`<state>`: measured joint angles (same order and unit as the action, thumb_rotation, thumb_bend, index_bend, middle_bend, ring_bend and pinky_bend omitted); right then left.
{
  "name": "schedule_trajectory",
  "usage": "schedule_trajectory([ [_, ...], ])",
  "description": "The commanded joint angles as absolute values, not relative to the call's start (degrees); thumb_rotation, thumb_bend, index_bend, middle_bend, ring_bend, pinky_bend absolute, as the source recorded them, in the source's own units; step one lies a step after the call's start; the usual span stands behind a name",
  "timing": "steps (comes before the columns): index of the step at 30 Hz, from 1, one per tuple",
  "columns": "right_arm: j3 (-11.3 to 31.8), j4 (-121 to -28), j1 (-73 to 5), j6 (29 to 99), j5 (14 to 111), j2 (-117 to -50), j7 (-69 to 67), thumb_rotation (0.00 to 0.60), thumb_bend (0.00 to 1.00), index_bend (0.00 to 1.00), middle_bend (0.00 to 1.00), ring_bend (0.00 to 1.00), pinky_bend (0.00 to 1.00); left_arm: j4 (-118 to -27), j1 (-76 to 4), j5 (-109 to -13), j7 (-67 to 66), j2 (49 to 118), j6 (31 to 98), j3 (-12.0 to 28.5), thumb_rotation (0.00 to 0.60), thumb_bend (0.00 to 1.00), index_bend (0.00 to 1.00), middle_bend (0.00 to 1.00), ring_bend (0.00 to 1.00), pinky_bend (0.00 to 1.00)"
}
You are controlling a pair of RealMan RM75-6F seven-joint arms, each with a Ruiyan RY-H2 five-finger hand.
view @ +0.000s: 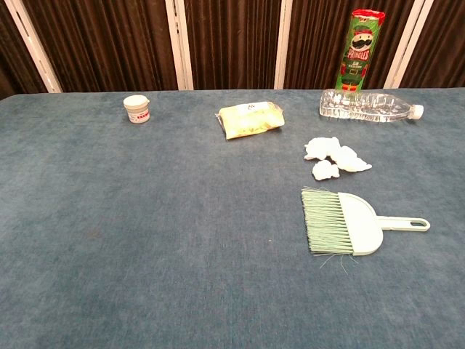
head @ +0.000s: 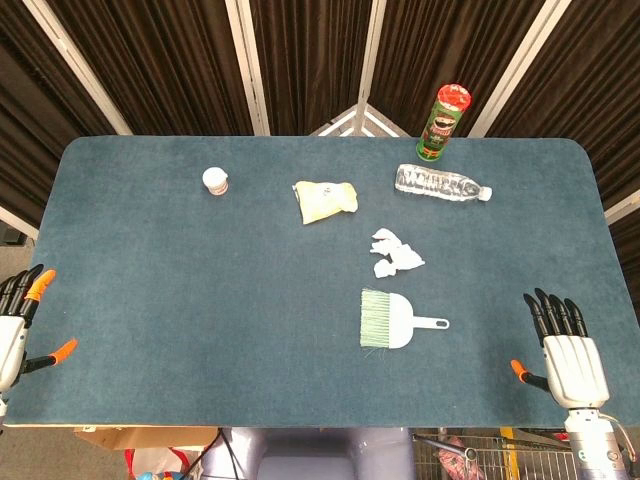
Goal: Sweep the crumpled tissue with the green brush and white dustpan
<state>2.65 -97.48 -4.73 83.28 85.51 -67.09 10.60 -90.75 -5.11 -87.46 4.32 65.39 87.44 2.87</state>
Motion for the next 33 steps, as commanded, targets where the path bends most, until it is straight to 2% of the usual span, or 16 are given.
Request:
schedule_trajectory([
  [1,2.7,-97.5,-4.8,83.3,85.5,-67.1,10.6,0.6,0.2,0.0,0.0,0.0,0.0,-90.8,-5.1,-87.5,4.3,65.4,87.4,2.9,0.6,0.0,0.0,0.0,0.0,0.02],
  [16,3.4,-98.5,-5.3,83.3,85.5,-67.3,10.5,0.6,0.2,0.0,0.0,0.0,0.0,-90.8,-4.9,-87.9,4.6,65.3,87.8,2.6,0.6,0.0,0.0,0.0,0.0,0.02],
  [18,3.9,-99.3,-6.1,82.9,86.0,-67.3,11.2,0.6,0.2,0.0,0.0,0.01,0.04,-90.8,-4.9,-87.9,4.8,65.2,87.8,2.6,0.6,0.0,0.0,0.0,0.0,0.02],
  [20,4.7,-99.7,-7.3,82.0,86.0,-67.2,12.4,0.6,0.2,0.0,0.06,0.1,0.18,-90.8,-4.8,-88.0,5.0,65.1,87.9,2.6,0.6,0.0,0.0,0.0,0.0,0.02],
  [22,6.2,-100.5,-9.4,79.5,84.5,-67.1,14.1,0.6,0.2,0.0,0.29,0.35,0.43,-90.9,-4.8,-88.2,5.2,65.0,88.1,2.6,0.6,0.0,0.0,0.0,0.0,0.02],
  [26,9.1,-101.9,-14.0,73.5,80.5,-67.6,16.2,0.6,0.2,0.04,0.71,0.79,0.7,-90.8,-4.9,-88.3,5.1,65.1,88.1,2.7,0.6,0.0,0.0,0.0,0.0,0.02],
  [29,9.9,-101.7,-16.5,70.5,78.8,-68.7,18.4,0.6,0.2,0.16,0.87,0.94,0.8,-90.7,-5.1,-88.1,5.1,65.1,87.7,2.7,0.6,0.0,0.0,0.0,0.0,0.02],
  [33,10.0,-101.3,-19.3,66.3,75.6,-71.1,21.4,0.6,0.2,0.23,0.94,1.0,0.85,-90.8,-5.0,-88.3,5.3,65.0,87.7,2.6,0.6,0.0,0.0,0.0,0.0,0.02],
])
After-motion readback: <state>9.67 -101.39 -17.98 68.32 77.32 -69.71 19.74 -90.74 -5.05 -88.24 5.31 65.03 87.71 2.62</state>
